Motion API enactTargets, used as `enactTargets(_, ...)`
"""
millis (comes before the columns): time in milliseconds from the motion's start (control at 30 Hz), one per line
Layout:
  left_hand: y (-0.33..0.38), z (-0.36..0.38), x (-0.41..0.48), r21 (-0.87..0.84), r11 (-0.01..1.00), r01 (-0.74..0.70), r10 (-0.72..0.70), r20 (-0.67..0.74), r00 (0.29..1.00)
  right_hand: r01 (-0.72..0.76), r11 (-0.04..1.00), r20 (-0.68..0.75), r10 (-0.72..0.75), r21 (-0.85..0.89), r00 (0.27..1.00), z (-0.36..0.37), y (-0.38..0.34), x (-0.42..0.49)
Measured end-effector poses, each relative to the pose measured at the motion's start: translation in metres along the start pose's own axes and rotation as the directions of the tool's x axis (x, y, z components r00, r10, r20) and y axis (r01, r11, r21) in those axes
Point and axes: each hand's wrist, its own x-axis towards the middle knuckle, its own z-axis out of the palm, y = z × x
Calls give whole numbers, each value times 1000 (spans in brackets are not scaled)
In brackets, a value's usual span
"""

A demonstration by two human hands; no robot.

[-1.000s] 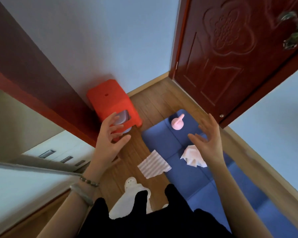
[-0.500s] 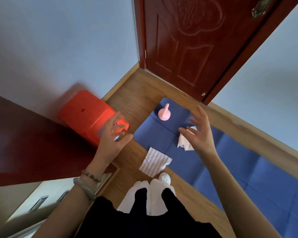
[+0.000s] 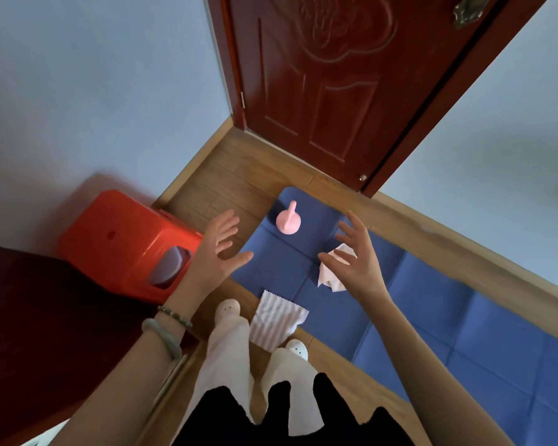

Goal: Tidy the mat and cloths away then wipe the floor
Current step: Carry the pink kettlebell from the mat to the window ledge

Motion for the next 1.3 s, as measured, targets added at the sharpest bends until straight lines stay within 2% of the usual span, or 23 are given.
enactTargets(100, -18, -2, 49, -11, 997, 82, -81, 45, 996, -63, 998, -22, 63, 26, 998, 12, 19, 35)
enactTargets(167, -36, -2, 85, 45, 994, 103, -106, 70, 992, -109, 993, -50, 112, 53, 993, 23, 38, 64)
enactTargets(333, -105, 7, 192, 262, 965, 24, -73, 178, 981, -159, 983, -123, 169, 92, 978, 64, 109, 146)
enactTargets(567, -261, 57, 320, 345, 937, 49, -151, 275, 950, -170, 977, -223, 195, 126, 955, 126, 259, 248)
enactTargets(700, -355, 84, 373, 419, 908, 5, -153, 321, 935, -224, 972, -243, 234, 67, 942, 152, 355, 296)
enactTargets(800, -408, 97, 414, 504, 857, -109, -83, 344, 935, -229, 973, -227, 225, 10, 948, 169, 417, 324)
enactTargets(867, -435, 104, 441, 585, 774, -243, 11, 371, 929, -234, 972, -190, 224, -32, 956, 183, 453, 341)
enactTargets(933, -453, 112, 464, 665, 629, -402, 119, 430, 895, -230, 967, -120, 217, -108, 969, 195, 482, 358)
enactTargets(1033, -473, 126, 492, 701, 406, -586, 216, 550, 807, -215, 952, -10, 219, -216, 976, 213, 510, 381)
enactTargets(1100, -484, 136, 507, 709, 214, -672, 224, 634, 740, -197, 947, 24, 210, -253, 977, 226, 523, 397)
enactTargets(1167, -495, 144, 518, 677, 59, -734, 235, 705, 669, -230, 930, -8, 237, -287, 971, 241, 536, 411)
enactTargets(1300, -505, 156, 536, 577, -117, -809, 353, 785, 509, -310, 919, -148, 281, -243, 948, 261, 545, 421)
